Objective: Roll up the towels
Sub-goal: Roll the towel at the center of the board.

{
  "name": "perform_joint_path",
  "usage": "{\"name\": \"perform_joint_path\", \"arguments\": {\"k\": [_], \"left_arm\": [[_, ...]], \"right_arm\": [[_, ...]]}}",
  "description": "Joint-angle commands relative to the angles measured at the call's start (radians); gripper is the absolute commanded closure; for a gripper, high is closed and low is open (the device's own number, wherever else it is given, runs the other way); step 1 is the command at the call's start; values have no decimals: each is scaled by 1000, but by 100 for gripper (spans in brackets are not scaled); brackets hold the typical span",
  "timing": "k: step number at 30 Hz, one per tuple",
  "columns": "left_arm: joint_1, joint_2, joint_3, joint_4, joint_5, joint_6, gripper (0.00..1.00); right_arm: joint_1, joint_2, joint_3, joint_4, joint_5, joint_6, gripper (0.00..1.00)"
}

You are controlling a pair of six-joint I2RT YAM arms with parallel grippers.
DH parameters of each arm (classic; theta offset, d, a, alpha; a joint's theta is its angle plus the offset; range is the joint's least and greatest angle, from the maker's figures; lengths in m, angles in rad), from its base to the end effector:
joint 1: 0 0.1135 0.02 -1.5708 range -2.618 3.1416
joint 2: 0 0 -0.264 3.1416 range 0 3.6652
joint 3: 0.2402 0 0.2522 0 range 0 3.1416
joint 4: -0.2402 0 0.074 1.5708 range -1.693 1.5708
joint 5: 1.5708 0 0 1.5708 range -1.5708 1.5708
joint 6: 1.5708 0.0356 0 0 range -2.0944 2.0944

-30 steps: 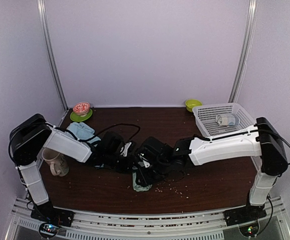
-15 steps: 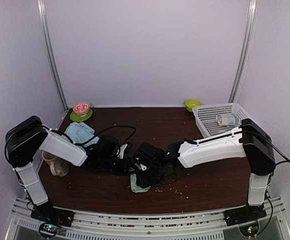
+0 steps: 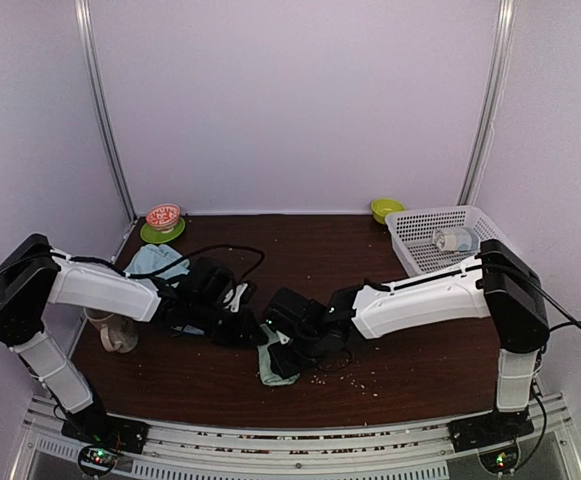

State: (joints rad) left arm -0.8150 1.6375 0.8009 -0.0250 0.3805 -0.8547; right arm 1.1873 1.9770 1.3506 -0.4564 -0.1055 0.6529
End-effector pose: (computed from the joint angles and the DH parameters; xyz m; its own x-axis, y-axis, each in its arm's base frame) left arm 0.2071 -0.2390 0.1540 -0.9765 0.0149 -0.2149 0.1598 0.7191 -0.6763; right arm 0.1496 0.3809 0.1644 -0.8340 -0.4524 -0.3159 -0.5464 0.7568 0.3587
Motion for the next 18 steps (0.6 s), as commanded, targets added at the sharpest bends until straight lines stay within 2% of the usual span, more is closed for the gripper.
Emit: {"name": "perform_joint_path", "arguments": {"k": [1, 11, 14, 18], "left_arm": [[3, 1, 70, -41, -16, 26, 91], [3, 99, 117, 34, 36, 5, 91], [7, 154, 111, 37, 29, 2, 96], [23, 196, 53, 89, 12, -30, 100]], "right_arm": [[17, 54, -7, -72, 7, -9, 67], [23, 60, -1, -69, 2, -10, 67], [24, 53, 1, -72, 0, -13, 66], [22, 5, -6, -75, -7, -11, 59]]}}
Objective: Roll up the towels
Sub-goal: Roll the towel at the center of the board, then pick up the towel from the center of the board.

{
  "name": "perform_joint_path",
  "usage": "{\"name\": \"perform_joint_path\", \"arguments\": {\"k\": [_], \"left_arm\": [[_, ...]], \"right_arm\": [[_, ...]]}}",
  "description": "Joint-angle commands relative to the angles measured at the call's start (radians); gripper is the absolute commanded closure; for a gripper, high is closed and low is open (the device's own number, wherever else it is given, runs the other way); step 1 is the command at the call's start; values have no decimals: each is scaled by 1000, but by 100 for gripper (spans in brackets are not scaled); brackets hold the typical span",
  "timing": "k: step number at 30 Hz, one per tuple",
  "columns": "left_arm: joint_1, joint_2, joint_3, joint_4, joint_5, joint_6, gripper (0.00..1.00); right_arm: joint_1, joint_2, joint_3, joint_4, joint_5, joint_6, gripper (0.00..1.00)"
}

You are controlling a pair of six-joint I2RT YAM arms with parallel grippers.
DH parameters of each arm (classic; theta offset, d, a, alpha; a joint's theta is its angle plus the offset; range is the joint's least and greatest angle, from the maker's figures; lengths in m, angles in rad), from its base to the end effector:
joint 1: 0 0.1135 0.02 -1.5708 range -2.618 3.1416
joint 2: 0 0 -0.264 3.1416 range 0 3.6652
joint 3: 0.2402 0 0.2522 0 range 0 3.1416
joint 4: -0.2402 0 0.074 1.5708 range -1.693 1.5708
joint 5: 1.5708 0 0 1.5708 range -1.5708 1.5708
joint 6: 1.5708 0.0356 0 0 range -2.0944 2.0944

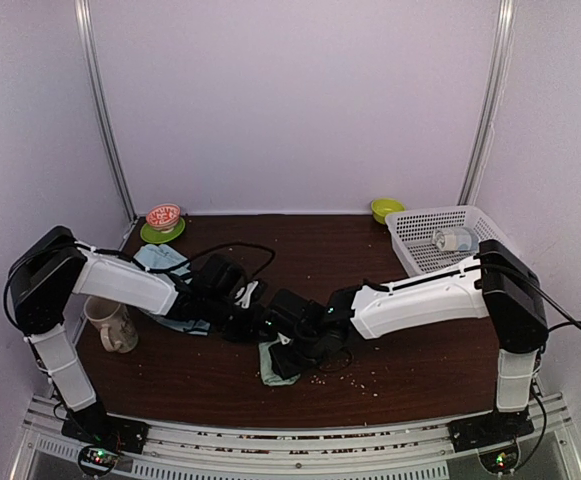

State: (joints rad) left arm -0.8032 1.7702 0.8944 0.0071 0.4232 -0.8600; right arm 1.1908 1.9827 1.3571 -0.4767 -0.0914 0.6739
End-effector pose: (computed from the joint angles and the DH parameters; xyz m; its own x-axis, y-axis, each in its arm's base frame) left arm 0.2284 -0.2577 0.1413 -0.9827 0.0233 -0.1837 0.1464 0.7049 -0.6940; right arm 0.1486 0.3809 0.1630 -0.8453 -0.4408 -0.3020 -0.5280 0.7758 0.3454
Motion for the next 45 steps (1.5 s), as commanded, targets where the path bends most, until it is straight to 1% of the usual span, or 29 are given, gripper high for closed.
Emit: {"name": "perform_joint_path", "arguments": {"k": [1, 5, 8, 10, 12, 14, 18, 20, 28, 39, 42, 45], "left_arm": [[14, 70, -54, 71, -35, -30, 100], [16, 92, -87, 99, -45, -37, 100], [16, 98, -110, 110, -61, -39, 100], [16, 98, -129, 121, -69, -43, 100], [16, 95, -148, 128, -74, -48, 100], [16, 89, -164, 133, -82, -52, 100], [16, 71, -197, 136, -100, -53, 100], [16, 64, -209, 139, -104, -53, 100], [16, 27, -246, 132, -124, -52, 100], [16, 19, -278, 150, -130, -54, 100], [16, 15, -268, 145, -126, -53, 100], [16, 14, -257, 137, -126, -48, 100]], "right_arm": [[17, -16, -13, -57, -27, -30, 55], [4, -88, -35, -52, -33, -9, 46], [-23, -151, -75, -15, -42, 32, 41], [-49, -192, -129, 47, -56, 74, 33], [-73, -215, -167, 106, -78, 116, 29], [-99, -217, -202, 177, -104, 160, 27], [-141, -210, -270, 327, -154, 250, 25], [-155, -191, -282, 376, -186, 279, 24], [-160, -95, -238, 415, -235, 324, 22], [-142, -40, -196, 376, -257, 315, 21], [-129, -13, -145, 314, -253, 282, 21], [-113, 20, -92, 252, -251, 257, 23]]}}
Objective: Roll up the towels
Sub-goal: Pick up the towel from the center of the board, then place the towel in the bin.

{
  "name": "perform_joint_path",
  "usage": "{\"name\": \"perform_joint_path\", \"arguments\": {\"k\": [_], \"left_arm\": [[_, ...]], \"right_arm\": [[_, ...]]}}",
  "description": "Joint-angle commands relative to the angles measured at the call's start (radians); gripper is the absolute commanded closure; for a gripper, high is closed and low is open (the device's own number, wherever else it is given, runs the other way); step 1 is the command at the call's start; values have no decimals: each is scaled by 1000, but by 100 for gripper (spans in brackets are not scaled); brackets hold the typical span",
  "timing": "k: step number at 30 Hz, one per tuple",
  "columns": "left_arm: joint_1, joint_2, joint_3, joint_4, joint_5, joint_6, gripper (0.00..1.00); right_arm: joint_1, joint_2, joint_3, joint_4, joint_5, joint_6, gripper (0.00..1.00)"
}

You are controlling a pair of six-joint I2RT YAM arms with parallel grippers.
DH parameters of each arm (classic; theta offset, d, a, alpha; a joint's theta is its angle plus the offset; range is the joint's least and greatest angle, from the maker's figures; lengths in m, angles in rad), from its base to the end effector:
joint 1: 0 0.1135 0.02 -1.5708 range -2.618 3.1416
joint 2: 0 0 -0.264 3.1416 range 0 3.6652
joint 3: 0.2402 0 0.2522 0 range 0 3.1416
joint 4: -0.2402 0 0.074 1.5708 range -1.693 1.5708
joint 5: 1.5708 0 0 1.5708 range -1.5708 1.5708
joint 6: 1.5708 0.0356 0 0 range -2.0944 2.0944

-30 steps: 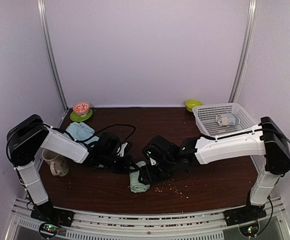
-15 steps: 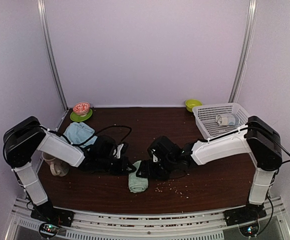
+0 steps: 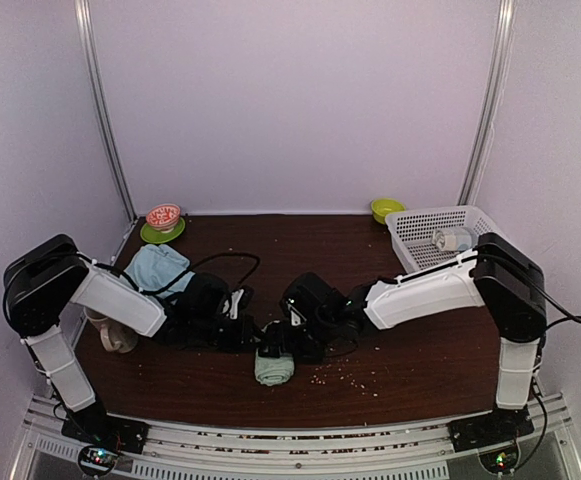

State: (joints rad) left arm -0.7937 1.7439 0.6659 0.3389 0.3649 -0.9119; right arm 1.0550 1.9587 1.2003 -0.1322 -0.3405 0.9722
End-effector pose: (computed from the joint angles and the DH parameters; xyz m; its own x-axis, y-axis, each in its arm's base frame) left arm 0.2108 -0.2324 0.1139 -0.9620 -0.0752 -0.2624 0.1475 0.6656 -0.7315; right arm 0.1902 0.3596 0.1493 -0.9790 -0.1479 -0.1399 -0.2036 0.7177 0.6659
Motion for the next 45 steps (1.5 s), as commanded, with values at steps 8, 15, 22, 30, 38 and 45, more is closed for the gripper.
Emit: {"name": "perform_joint_path", "arguments": {"k": [8, 15, 22, 30, 38, 45], "left_arm": [[7, 35, -34, -191, -65, 3, 100], [5, 28, -43, -182, -55, -3, 100], [5, -44, -21, -256, -66, 12, 100], [10, -247, 145, -509, -171, 72, 100], [14, -299, 315, -643, -293, 135, 95], [16, -235, 357, -621, -280, 107, 95]], "right_arm": [[37, 85, 85, -131, -3, -41, 40], [36, 128, 87, -121, -9, -26, 71], [25, 67, 67, -119, 49, -45, 100], [-38, -233, -32, -217, 153, -154, 100], [-309, -598, -33, -438, 279, -330, 100], [-640, -673, 9, -422, 361, -370, 100]]}}
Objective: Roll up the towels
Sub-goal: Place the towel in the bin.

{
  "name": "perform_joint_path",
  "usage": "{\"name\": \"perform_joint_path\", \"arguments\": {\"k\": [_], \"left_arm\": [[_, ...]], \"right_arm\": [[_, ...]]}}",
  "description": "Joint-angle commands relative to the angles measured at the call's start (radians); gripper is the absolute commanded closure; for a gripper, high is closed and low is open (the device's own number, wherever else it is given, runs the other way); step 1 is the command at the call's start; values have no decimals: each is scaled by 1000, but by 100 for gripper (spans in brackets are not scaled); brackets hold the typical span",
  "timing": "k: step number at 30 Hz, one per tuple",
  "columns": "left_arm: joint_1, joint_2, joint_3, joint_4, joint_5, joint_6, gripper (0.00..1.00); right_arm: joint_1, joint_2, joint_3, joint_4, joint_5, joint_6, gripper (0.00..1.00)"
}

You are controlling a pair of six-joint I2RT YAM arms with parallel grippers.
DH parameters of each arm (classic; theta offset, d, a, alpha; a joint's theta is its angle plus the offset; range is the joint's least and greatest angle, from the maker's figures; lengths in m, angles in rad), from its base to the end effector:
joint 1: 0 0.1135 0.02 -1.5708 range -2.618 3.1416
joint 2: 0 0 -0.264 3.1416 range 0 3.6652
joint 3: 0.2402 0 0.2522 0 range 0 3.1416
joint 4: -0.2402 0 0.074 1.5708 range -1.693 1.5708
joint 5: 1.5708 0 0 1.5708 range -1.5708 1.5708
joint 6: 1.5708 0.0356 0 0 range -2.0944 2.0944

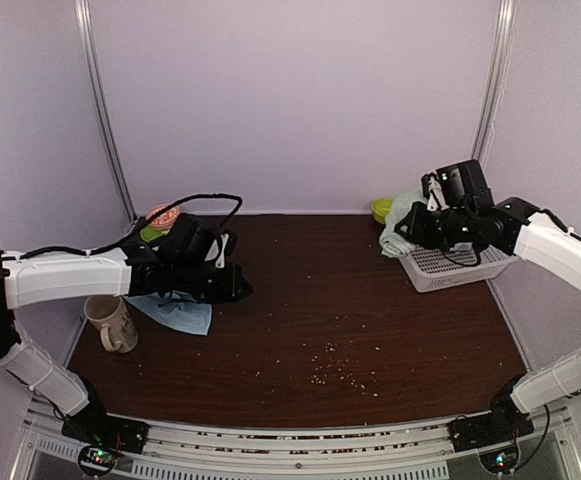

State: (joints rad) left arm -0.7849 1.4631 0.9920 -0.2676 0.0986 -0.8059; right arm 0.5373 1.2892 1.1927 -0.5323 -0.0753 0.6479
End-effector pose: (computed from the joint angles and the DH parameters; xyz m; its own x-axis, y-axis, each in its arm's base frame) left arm 0.2225 -0.2273 0.2446 -0.8744 -0.1413 -0.4642 0.1790 0.7952 -0.5793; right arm 0.2433 0.1481 0.3388 -0.7425 0.2582 -0.6181 -0.1437 0.8399 0.5234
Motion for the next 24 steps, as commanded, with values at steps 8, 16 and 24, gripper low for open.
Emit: {"name": "perform_joint_path", "arguments": {"k": [8, 16, 24], "left_arm": [[8, 116, 66, -37, 9, -14, 95], [10, 174, 91, -54, 23, -13, 95], [28, 267, 123, -47, 83, -12, 96]], "right_arm": [[-381, 139, 21, 139, 79, 92, 100], [-545, 318, 116, 143, 12, 160, 100], [-624, 483, 217, 105, -18, 165, 100]]}}
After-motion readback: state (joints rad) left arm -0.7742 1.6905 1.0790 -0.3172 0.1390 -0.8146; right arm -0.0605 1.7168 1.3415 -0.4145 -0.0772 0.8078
